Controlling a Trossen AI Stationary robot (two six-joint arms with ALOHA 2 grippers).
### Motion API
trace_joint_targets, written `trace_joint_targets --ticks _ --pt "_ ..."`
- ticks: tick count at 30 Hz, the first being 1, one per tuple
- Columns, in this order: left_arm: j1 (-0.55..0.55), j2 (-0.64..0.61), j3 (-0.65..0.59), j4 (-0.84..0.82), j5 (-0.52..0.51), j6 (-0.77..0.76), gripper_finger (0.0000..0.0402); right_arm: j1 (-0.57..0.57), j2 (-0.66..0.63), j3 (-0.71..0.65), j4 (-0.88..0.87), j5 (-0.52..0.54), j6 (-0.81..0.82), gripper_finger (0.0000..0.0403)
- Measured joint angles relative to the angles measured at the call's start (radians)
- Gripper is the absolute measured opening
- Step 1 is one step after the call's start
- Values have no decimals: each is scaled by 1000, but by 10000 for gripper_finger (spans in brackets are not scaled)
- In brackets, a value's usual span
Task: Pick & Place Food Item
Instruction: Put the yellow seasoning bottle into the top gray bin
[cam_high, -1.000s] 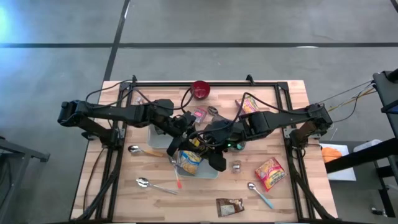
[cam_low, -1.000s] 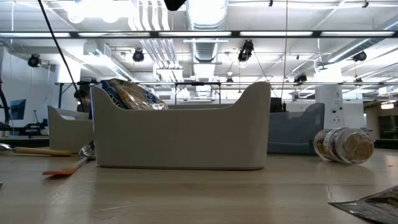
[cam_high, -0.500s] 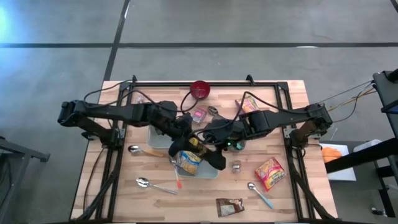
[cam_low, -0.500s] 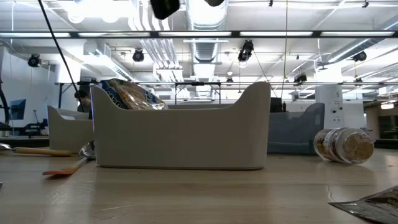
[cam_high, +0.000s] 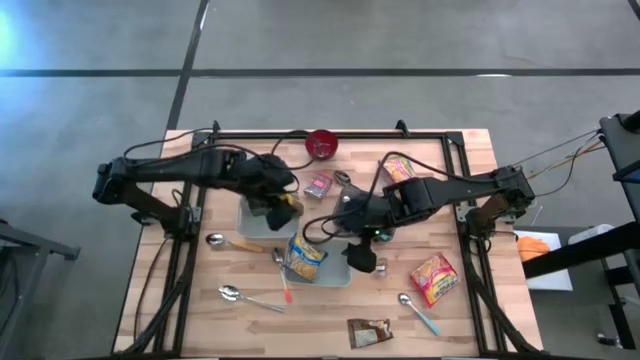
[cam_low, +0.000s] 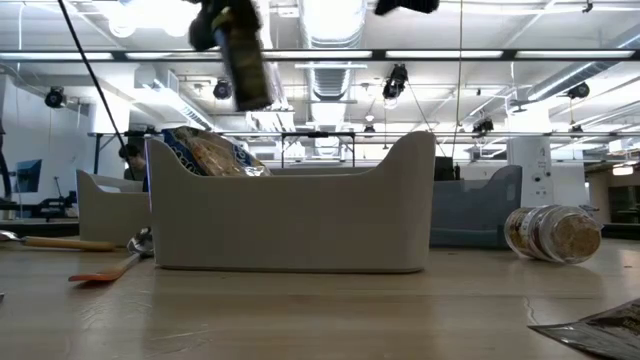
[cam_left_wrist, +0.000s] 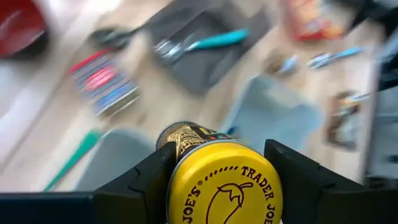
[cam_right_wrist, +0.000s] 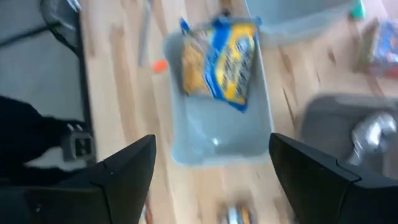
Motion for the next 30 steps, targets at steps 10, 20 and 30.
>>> trace_joint_targets --ticks 10,20,30 --pt "102 -22 -120 -66 4 50 210 58 -82 -1 -97 265 43 309" --pt "107 -8 -217 -72 59 49 210 88 -209 -12 -92 342 39 309" --pt "75 -31 -226 -111 35 73 210 88 -262 -28 -97 387 41 309"
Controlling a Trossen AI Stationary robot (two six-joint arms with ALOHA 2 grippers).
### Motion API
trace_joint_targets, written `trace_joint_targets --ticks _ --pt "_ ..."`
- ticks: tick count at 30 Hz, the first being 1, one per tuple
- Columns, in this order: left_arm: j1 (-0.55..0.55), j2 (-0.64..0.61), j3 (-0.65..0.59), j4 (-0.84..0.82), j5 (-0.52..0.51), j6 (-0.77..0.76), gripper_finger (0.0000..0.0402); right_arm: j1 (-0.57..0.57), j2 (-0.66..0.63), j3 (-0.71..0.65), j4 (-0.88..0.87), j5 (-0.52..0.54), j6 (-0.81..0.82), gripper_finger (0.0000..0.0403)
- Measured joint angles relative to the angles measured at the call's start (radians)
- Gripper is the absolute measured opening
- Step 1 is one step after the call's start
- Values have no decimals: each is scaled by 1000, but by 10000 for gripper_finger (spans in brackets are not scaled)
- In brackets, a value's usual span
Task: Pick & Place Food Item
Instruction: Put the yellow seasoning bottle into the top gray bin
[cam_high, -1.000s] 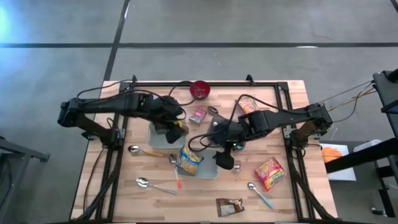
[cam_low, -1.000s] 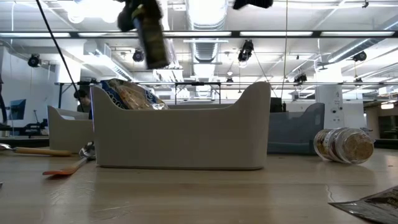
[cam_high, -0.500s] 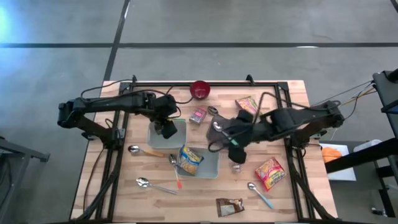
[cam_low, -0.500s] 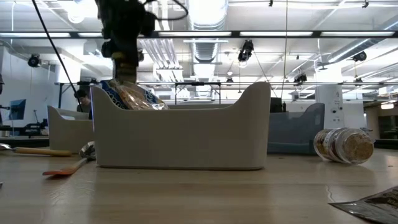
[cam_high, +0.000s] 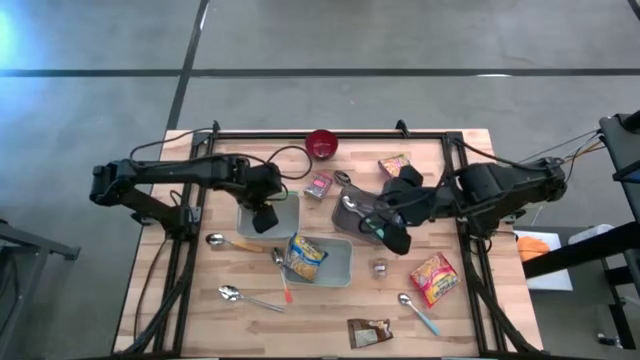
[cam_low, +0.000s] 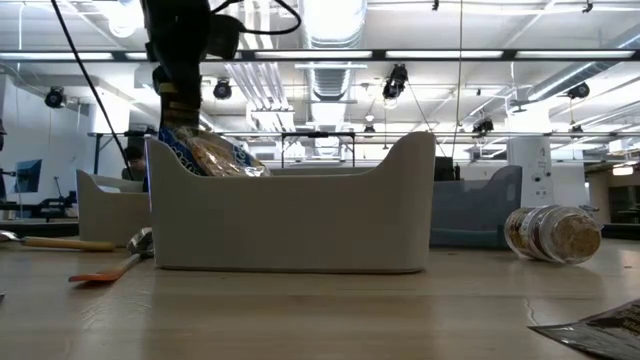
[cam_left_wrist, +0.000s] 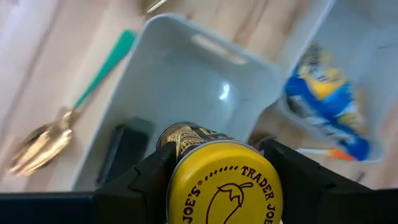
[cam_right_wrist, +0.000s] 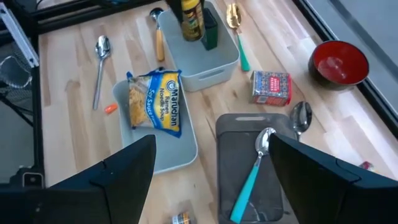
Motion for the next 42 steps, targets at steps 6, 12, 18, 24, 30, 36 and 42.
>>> trace_joint_targets --ticks 6,12,18,24,30,36,42 --pt "0 -13 -3 -54 10 31 210 0 0 -15 1 0 -7 309" --pt "-16 -15 -50 -57 29 22 210 0 -3 -68 2 8 17 309" --pt "-17 -15 -139 -4 53 -20 210 11 -70 -174 112 43 29 309" --pt "-17 -19 -182 31 51 -31 210 11 -226 -351 330 23 31 309" --pt "-14 -18 -183 92 34 -16 210 11 -349 -519 547 -9 43 309" --pt "-14 -18 -224 149 34 -21 210 11 -400 -629 663 -63 90 309" --pt "-13 -18 -284 167 34 -69 210 11 -404 -682 757 -119 95 309"
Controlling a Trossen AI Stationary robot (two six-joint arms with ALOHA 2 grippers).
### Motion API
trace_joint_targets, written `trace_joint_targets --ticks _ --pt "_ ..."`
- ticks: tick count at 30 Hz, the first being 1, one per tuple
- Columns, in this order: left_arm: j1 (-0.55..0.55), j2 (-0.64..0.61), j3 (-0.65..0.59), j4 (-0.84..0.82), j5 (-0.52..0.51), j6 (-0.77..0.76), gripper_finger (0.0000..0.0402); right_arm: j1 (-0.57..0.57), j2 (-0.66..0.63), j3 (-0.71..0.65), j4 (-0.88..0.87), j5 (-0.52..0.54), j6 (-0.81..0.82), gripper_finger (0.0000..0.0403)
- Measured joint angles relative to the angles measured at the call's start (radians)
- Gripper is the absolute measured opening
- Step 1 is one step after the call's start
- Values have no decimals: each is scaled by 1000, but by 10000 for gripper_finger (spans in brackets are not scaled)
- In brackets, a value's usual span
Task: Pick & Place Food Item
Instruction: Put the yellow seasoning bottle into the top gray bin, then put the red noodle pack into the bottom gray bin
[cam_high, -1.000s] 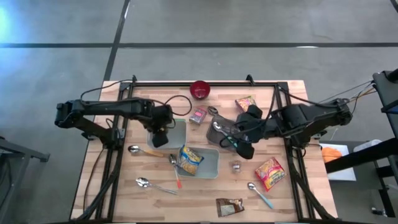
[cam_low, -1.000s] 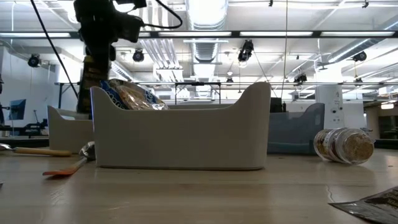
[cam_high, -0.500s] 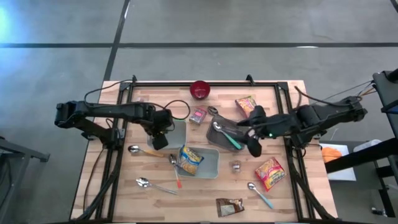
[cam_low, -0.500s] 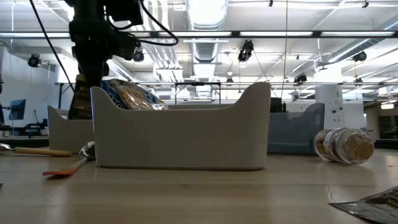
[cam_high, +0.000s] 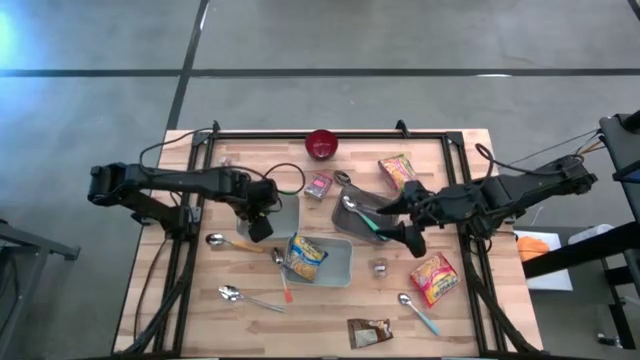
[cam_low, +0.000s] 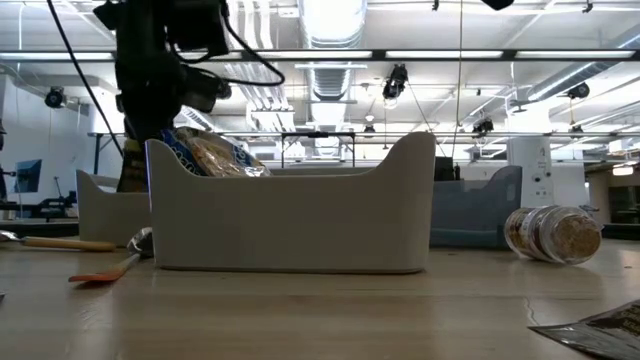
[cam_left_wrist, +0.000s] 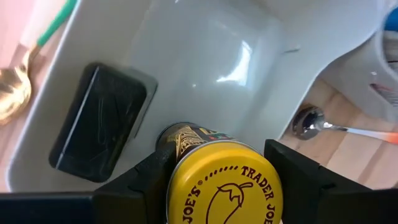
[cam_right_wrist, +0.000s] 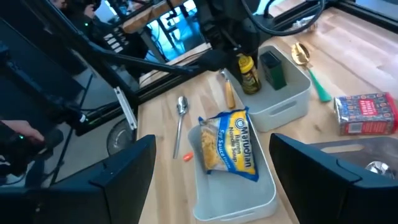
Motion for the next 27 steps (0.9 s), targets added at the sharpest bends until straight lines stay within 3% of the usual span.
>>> trace_joint_targets --ticks 13,21,27 --pt "1 -4 -43 25 -1 -31 213 0 2 -12 6 -1 1 309" --pt "0 0 -49 7 -5 -78 345 0 1 -4 8 -18 -19 309" --pt "0 0 -50 -4 -4 -118 374 0 1 -12 7 -20 4 309"
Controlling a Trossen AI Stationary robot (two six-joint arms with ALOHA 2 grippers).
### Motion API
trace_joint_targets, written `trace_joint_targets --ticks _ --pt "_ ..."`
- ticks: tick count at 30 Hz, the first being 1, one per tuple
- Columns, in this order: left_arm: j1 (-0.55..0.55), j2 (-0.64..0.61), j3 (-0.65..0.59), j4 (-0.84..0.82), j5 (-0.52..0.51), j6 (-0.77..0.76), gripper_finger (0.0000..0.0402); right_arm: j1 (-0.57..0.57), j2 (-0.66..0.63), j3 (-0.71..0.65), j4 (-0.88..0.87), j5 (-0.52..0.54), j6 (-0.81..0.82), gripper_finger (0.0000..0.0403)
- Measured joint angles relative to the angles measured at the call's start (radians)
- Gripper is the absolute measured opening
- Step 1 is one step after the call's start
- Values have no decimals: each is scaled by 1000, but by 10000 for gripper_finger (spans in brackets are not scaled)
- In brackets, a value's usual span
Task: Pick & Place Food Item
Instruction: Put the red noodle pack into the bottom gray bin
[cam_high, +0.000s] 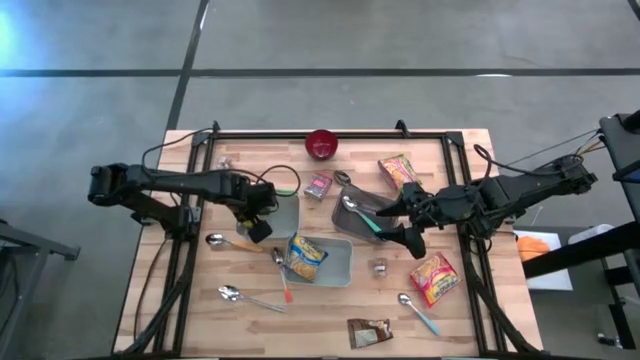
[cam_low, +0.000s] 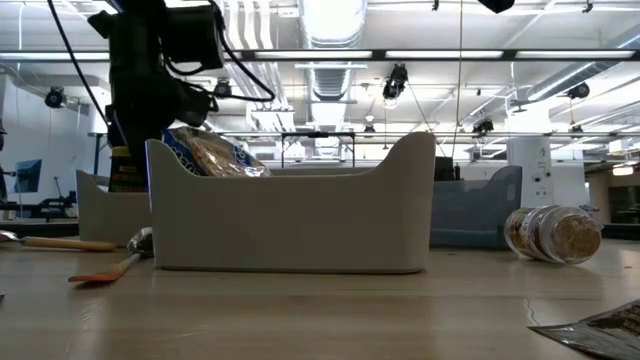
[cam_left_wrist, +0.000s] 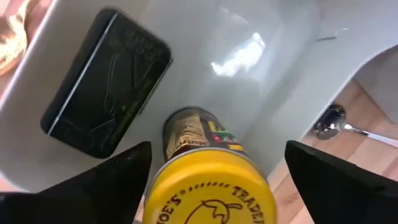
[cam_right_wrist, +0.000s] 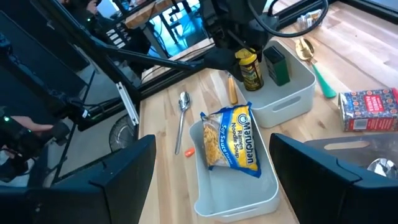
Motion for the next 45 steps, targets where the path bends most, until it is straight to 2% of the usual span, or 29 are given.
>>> trace_joint_targets --ticks 12,18,25,31,38,45 --pt "0 -36 114 -80 0 -2 377 0 1 -18 0 5 92 309" --pt "0 -73 180 -79 -40 -2 378 -53 14 -18 0 93 99 309" --pt "0 -81 259 -79 -49 5 378 -91 15 -22 -55 20 -55 309" --pt "-1 -82 305 -79 -48 5 378 -83 15 -25 -252 -108 -8 308" --pt "-1 -82 302 -80 -45 5 378 3 15 -30 -458 -219 88 308" --pt "-1 -82 302 -77 -45 13 378 131 22 -41 -548 -235 -14 308"
